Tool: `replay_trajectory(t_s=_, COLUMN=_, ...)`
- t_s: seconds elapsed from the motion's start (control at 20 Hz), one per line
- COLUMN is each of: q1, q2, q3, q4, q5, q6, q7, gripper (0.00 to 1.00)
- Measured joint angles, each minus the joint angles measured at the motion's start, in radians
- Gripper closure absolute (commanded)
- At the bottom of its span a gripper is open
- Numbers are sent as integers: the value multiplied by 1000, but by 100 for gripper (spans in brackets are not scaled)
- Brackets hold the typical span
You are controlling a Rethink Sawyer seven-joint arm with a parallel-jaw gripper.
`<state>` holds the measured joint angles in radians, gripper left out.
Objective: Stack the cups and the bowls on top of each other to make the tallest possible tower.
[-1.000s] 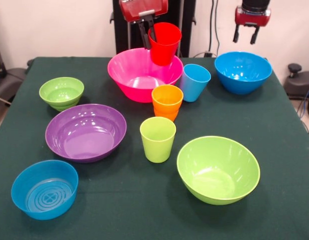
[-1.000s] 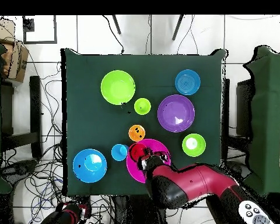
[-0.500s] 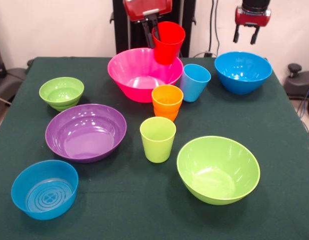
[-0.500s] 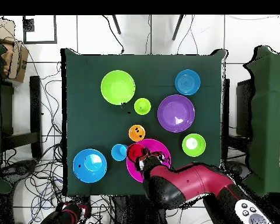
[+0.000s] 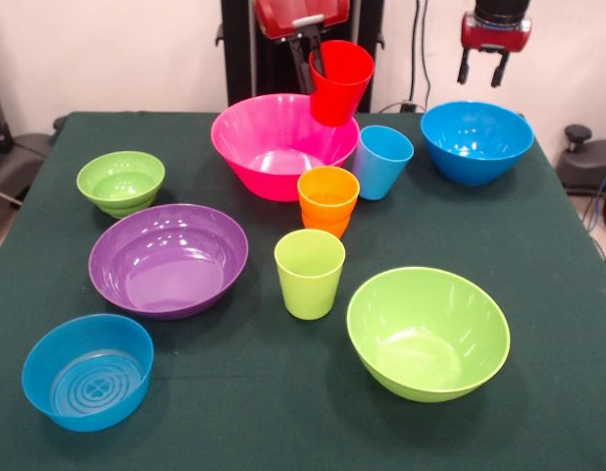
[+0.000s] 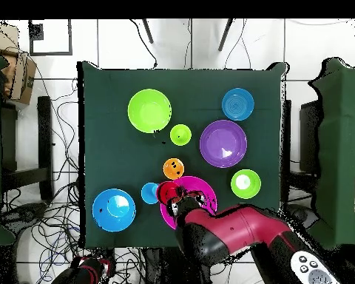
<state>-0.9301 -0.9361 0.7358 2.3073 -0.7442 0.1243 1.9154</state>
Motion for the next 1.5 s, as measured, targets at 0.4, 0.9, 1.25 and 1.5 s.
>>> replay_trajectory(t_s=0.4, q1=0, q2=0, q3=-1, q4=0, q5=0, q6=29, q7=0, gripper=100)
replay_trajectory(t_s=0.9, q1=-82, q2=43, q3=2, q4=0, q5=0, q6=150, q7=0, gripper=100)
replay_trajectory(t_s=1.25, q1=-96, q2=59, q3=3, q4=0, q5=0, q6=188, q7=0, gripper=100)
replay_trajectory(t_s=1.5, q1=-93, q2=52, q3=3, q4=0, q5=0, q6=188, q7=0, gripper=100)
